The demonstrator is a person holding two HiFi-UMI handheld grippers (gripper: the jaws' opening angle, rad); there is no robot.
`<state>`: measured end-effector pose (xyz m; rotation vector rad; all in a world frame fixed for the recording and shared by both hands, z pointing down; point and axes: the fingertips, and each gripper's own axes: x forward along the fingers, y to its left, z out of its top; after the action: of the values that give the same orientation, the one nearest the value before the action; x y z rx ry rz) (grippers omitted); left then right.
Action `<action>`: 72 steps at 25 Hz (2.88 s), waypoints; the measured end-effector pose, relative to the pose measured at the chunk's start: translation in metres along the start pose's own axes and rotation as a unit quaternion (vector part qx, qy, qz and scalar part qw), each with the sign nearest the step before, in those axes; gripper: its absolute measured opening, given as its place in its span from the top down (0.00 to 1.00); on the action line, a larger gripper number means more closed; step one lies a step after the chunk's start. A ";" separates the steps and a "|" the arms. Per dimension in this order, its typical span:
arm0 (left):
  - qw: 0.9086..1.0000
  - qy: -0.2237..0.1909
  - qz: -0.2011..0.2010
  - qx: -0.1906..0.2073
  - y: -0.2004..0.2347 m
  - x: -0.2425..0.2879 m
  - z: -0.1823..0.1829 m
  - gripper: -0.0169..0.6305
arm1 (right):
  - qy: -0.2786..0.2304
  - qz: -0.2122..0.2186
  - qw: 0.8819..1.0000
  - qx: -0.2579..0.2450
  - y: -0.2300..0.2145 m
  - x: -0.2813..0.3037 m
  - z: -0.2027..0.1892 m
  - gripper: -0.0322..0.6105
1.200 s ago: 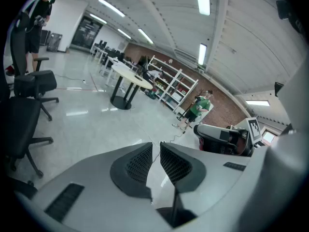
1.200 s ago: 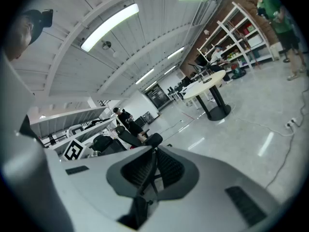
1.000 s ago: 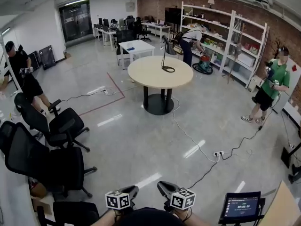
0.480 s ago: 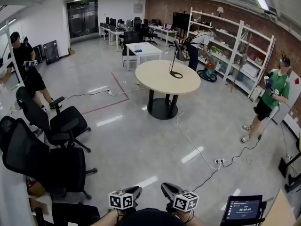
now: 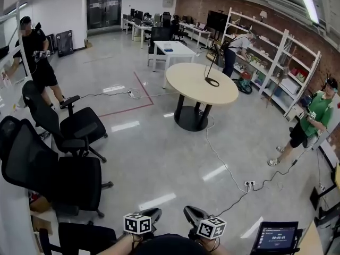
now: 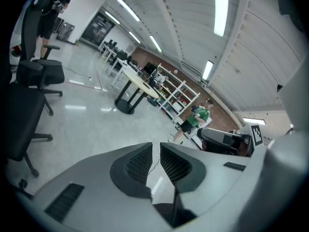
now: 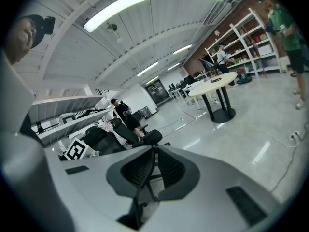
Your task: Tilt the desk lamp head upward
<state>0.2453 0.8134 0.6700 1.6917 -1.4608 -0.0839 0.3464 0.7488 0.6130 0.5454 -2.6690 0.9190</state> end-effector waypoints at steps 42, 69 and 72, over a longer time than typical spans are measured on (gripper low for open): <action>0.998 0.013 0.067 -0.010 0.104 0.064 0.110 0.89 | 0.047 0.039 0.998 0.012 -0.054 0.172 0.086 0.90; 0.998 0.049 0.036 0.029 0.138 0.204 0.274 0.89 | -0.034 -0.027 0.994 0.102 -0.188 0.262 0.215 0.90; 0.998 0.051 0.024 0.033 0.153 0.221 0.305 0.89 | -0.045 -0.036 0.994 0.098 -0.194 0.284 0.235 0.90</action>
<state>0.0250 0.4720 0.6820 1.6871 -1.4409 0.0763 0.1467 0.3844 0.6396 0.7392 -2.6336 1.1683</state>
